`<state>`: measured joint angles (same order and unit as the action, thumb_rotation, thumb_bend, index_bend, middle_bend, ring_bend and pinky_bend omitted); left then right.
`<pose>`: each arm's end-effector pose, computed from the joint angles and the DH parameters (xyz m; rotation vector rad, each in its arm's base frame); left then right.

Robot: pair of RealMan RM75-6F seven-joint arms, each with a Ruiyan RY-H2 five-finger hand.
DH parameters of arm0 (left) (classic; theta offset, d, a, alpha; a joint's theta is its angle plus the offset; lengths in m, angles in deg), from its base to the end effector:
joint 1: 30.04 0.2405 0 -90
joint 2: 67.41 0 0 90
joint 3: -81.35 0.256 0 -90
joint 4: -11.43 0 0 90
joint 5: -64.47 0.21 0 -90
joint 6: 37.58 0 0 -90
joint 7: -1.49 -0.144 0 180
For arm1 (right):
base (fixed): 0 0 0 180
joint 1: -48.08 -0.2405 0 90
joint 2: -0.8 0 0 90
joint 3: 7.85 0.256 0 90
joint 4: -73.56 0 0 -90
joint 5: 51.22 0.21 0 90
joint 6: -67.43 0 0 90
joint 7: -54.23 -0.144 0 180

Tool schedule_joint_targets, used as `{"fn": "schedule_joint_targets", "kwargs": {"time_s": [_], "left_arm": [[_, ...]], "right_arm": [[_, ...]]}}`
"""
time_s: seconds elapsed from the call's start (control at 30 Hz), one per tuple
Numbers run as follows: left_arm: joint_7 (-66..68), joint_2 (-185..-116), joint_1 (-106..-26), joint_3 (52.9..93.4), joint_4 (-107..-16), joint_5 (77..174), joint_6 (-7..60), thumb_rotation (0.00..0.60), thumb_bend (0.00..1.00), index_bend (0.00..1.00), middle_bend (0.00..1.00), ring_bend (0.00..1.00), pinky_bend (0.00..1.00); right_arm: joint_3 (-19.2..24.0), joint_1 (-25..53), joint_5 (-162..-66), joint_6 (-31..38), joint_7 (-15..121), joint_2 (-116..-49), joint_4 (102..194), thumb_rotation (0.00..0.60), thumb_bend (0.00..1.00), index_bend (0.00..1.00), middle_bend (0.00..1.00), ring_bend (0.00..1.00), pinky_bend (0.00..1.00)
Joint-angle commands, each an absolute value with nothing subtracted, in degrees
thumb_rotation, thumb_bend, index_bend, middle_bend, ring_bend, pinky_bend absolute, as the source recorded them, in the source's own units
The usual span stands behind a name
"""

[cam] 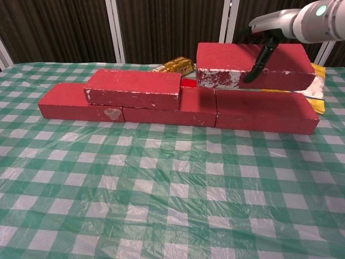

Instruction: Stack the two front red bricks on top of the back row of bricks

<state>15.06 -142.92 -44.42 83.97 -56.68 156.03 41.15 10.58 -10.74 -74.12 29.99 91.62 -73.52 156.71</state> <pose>-0.3429 0.2230 0.1045 -1.6498 -0.9167 -0.9166 -0.1146 -0.4426 0.0668 1.7596 -1.0667 0.6608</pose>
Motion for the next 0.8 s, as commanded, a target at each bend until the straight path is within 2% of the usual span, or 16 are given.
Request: {"fn": "schedule_joint_targets", "kwargs": {"time_s": [0.03, 0.3, 0.57, 0.8], "left_arm": [[14.49, -143.52, -44.72, 83.53, -56.04, 155.25, 40.28, 0.57, 0.38, 0.0, 0.0, 0.0, 0.0], [14.98, -144.13, -44.67, 82.61, -54.45, 154.79, 41.07, 0.569, 0.37, 0.0, 0.0, 0.0, 0.0], [15.51, -144.09, -44.68, 82.61, -54.17, 155.1, 41.34, 0.569, 0.38, 0.0, 0.0, 0.0, 0.0], [15.69, -143.79, -44.54, 82.65, -54.4, 155.18, 41.57, 0.57, 0.37, 0.0, 0.0, 0.0, 0.0]], "right_arm": [[8.03, -15.92, -75.0, 38.15, 88.25, -78.5, 145.98, 0.6, 0.09, 0.58, 0.43, 0.36, 0.39], [6.13, -16.45, -80.2, 41.36, 81.62, -80.58, 141.66, 0.6, 0.09, 0.59, 0.43, 0.36, 0.39], [2.95, -16.98, -81.8, 40.16, 78.09, -81.81, 140.18, 0.6, 0.09, 0.57, 0.43, 0.36, 0.39], [1.97, -17.57, -81.72, 38.07, 75.75, -83.39, 139.19, 0.6, 0.09, 0.55, 0.43, 0.36, 0.39]]}}
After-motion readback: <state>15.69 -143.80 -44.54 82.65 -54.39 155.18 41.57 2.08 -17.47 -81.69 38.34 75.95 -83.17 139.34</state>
